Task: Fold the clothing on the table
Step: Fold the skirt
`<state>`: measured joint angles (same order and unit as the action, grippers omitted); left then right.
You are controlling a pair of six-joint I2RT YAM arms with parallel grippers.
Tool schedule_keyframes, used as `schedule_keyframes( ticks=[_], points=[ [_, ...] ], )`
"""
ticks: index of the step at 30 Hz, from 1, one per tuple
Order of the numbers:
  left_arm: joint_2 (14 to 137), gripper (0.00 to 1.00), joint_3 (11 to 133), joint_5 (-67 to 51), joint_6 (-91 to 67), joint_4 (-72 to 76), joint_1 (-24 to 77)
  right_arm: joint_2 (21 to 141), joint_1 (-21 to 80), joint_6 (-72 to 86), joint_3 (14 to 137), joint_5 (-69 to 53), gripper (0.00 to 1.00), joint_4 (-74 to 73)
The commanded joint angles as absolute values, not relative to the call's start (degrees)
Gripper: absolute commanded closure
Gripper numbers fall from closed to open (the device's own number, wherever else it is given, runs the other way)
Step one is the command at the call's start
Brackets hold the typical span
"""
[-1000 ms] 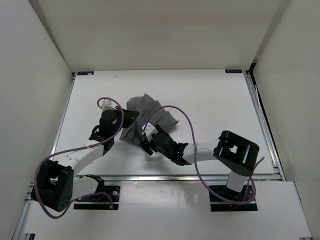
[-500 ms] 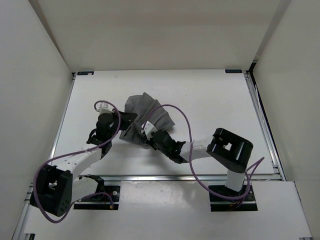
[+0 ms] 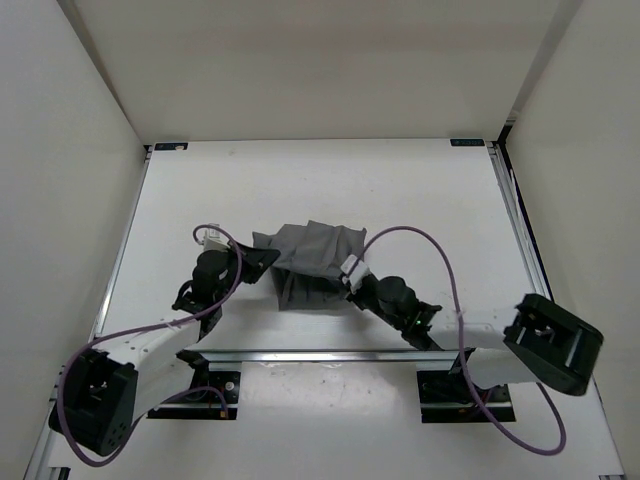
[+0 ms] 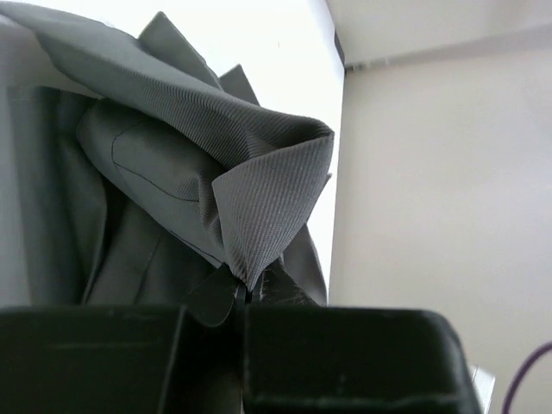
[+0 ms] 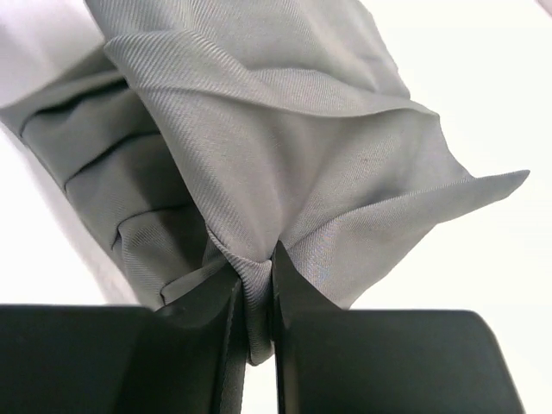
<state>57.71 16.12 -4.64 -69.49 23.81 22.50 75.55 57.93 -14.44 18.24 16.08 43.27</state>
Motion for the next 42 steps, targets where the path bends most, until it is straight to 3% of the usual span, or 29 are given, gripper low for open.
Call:
schedule_keyframes(
  ticks=[1,3,4,5,6,8,9,12,15,24,34,42],
  points=[
    [54.9,1.00,14.0,-2.6,-72.1,28.3,24.9,70.1,56.7,-16.3,14.4,13.8,0.85,44.1],
    [54.2,1.00,12.9,-1.7,-72.7,28.0,26.7,66.6,57.0,-15.0,12.8,15.7,0.81,41.7],
    [53.6,1.00,12.3,-1.3,-73.1,27.8,28.3,65.7,57.2,-14.6,12.6,16.1,0.70,40.4],
    [53.2,1.00,11.8,-1.3,-73.0,27.8,29.3,64.0,57.3,-14.3,12.0,16.8,0.51,39.9],
    [52.6,1.00,11.7,-0.8,-73.1,27.2,29.8,61.5,57.6,-14.3,11.2,17.2,0.40,39.4],
    [52.2,1.00,11.4,-0.8,-73.4,26.8,31.1,57.4,57.6,-14.3,10.5,15.5,0.07,38.0],
    [52.0,1.00,11.3,-0.8,-73.6,26.8,31.4,54.5,57.5,-13.7,10.3,11.6,0.02,36.1],
    [52.1,1.00,11.2,-0.4,-73.7,27.4,31.8,50.1,57.5,-13.7,9.5,2.9,0.00,33.1],
    [52.9,1.00,11.6,-0.8,-73.6,28.2,32.2,49.7,63.2,-15.9,7.1,4.8,0.01,35.2],
    [54.8,1.00,15.5,-4.4,-72.4,26.1,31.4,63.5,63.2,-18.8,9.3,3.8,0.00,45.3],
    [57.6,1.00,25.0,-6.2,-69.3,17.1,32.3,63.0,70.0,-26.2,13.1,18.4,0.01,48.3],
    [60.6,1.00,27.6,-8.3,-68.2,15.1,33.1,67.5,68.6,-26.5,18.1,20.2,0.00,49.0]
  ],
)
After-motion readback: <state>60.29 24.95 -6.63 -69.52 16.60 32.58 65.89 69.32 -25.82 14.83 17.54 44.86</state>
